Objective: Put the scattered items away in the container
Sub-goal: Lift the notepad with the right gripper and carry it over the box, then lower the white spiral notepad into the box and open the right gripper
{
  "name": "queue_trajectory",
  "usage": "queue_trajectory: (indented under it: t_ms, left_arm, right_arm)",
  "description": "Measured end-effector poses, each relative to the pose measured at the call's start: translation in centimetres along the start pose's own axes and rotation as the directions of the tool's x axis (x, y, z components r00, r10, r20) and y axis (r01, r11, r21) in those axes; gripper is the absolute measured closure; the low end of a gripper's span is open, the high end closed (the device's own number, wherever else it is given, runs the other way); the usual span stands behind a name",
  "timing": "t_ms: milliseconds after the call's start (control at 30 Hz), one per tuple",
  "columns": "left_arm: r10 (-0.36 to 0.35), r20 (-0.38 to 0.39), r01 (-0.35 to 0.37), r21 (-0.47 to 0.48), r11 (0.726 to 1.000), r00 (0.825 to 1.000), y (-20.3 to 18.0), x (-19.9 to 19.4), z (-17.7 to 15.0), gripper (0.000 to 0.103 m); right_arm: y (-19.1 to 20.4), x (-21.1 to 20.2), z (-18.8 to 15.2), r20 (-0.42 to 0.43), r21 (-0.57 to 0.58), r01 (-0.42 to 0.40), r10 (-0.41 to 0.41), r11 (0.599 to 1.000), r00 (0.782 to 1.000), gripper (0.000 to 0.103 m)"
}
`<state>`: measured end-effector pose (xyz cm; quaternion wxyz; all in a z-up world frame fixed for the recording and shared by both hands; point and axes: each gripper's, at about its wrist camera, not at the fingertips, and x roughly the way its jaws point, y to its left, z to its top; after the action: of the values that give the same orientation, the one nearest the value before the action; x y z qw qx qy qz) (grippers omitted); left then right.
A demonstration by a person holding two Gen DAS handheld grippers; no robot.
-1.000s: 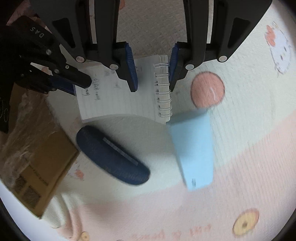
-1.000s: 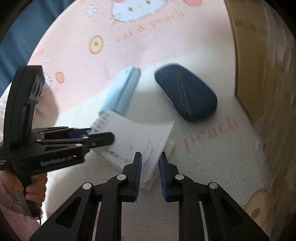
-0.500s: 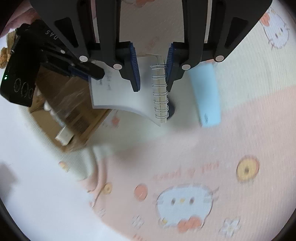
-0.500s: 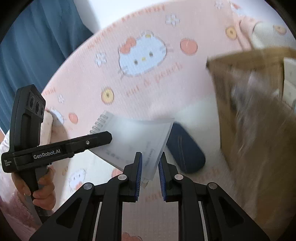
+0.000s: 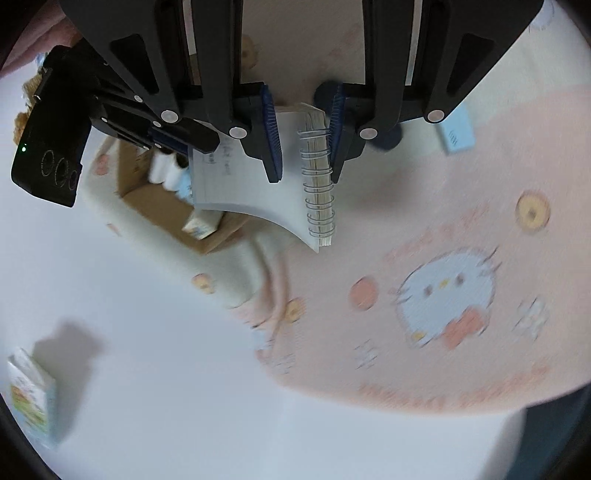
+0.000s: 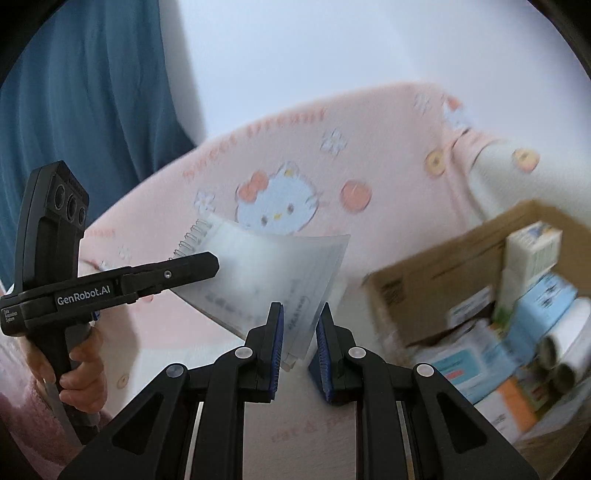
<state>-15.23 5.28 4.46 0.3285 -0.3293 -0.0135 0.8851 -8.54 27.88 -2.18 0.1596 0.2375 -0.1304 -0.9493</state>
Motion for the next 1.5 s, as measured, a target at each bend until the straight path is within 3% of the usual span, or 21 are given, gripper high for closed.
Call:
queue_trajectory:
  t_ms: [233,367,567,667,733,967,1067,1200,1267,1400,1500]
  left_arm:
    - [-0.087,0.011,0.085,0.128,0.988,0.996,-6.5,2.3,3.7,0.078]
    - [-0.139,-0.022,0.141,0.175,0.974,0.99,-10.0,4.9,5.1,0.079]
    - [-0.246,-0.099,0.261,0.192,0.946,0.964,-14.6,9.5,6.2,0.08]
    - [-0.322,-0.157,0.345,0.154,0.926,0.934,-16.3,12.4,6.7,0.08]
    - [-0.379,-0.202,0.406,0.109,0.908,0.903,-17.3,14.6,6.9,0.08]
    - [-0.555,-0.323,0.573,-0.045,0.818,0.767,-20.1,21.6,7.2,0.08]
    - [-0.571,-0.362,0.591,-0.065,0.804,0.737,-21.1,23.8,7.0,0.079]
    - [-0.599,-0.407,0.612,-0.115,0.782,0.689,-21.6,26.6,6.1,0.079]
    - [-0.598,-0.426,0.608,-0.131,0.783,0.679,-21.5,27.7,5.8,0.079]
    - [-0.55,-0.453,0.577,-0.091,0.811,0.702,-21.8,28.9,5.0,0.078]
    - [-0.551,-0.454,0.571,-0.109,0.814,0.7,-21.2,29.6,4.9,0.078]
  right_arm:
    - [-3.9,-3.7,2.1,0.063,0.053,0.11,-0.113,0.992,0.992,0.088]
    - [-6.8,-5.5,2.4,0.07,0.097,0.169,-0.176,0.981,0.982,0.088]
    - [-11.0,-7.9,2.1,0.053,0.147,0.263,-0.274,0.953,0.96,0.088]
    - [-12.9,-9.2,2.3,0.043,0.161,0.325,-0.336,0.932,0.941,0.088]
    - [-14.1,-10.1,2.4,0.028,0.162,0.371,-0.381,0.914,0.924,0.088]
    - [-17.3,-12.7,2.4,0.025,0.186,0.477,-0.489,0.859,0.872,0.088]
    - [-18.6,-12.7,2.5,-0.01,0.186,0.527,-0.535,0.829,0.845,0.088]
    - [-20.5,-12.5,2.3,-0.077,0.211,0.552,-0.549,0.807,0.832,0.088]
    - [-20.8,-11.6,2.2,-0.101,0.2,0.563,-0.555,0.802,0.826,0.088]
    - [-21.5,-9.9,2.2,-0.145,0.176,0.58,-0.561,0.796,0.815,0.088]
    - [-22.1,-9.2,2.3,-0.172,0.181,0.569,-0.544,0.802,0.821,0.088]
